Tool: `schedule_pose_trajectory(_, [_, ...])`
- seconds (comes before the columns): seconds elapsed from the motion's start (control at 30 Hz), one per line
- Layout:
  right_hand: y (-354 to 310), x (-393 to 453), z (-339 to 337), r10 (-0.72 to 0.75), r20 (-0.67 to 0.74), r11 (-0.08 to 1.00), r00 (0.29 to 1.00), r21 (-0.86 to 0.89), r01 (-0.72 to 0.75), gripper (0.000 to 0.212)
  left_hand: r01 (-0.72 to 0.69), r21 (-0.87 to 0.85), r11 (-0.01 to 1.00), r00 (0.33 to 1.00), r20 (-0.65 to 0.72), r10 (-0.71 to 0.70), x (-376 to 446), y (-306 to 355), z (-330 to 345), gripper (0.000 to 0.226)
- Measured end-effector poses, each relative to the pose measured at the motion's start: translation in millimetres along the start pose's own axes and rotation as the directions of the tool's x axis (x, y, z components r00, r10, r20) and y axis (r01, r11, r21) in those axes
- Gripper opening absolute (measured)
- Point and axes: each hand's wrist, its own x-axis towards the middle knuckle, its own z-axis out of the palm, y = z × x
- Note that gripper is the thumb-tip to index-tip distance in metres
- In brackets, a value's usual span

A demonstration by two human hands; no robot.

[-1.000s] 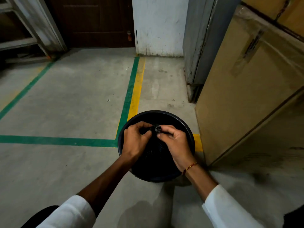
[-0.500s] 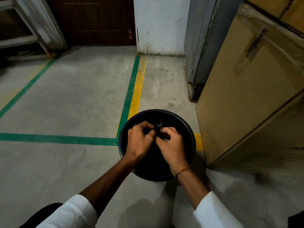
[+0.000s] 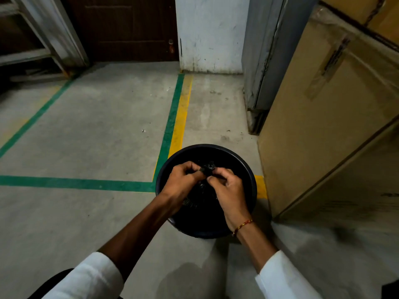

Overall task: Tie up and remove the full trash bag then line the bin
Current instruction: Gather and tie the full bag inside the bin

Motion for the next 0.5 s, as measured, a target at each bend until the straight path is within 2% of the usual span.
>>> schedule_pose_trajectory(0.13, [-0.1,-0.5,-5.7,-0.053,0.126,0.999,0.991,0.004,0.053,0.023,0.007,0.008,1.000,0.998,0.064,-0.008,6.0,-2.4,-6.8,0.015])
schedule_pose_trajectory(0.23, [-2.9,4.8,-9.6,-0.096,0.179,0.994,0.979,-0.026,0.102,0.018,-0.121,0.181,0.976,0.992,0.063,0.111,9.6,-0.9,-14.4,0.017])
schedule_pose_trajectory(0.37, [-3.0,10.0,-14.7,-0.067,0.232,0.996,0.970,-0.049,0.080,0.004,-0.239,0.471,0.849,0.971,0.093,0.222,9.6,3.0,-16.5,0.008])
schedule_pose_trajectory(0.43, [-2.3,11.3,-15.9,-0.063,0.217,0.993,0.974,-0.080,0.082,0.012,-0.278,0.530,0.801,0.958,0.089,0.273,6.6,4.0,-13.6,0.007])
schedule_pose_trajectory(0.5, [-5.5,10.4,-15.4,-0.032,0.190,0.996,0.981,-0.073,0.047,0.011,-0.291,0.555,0.779,0.949,0.060,0.311,2.2,4.3,-8.7,0.004])
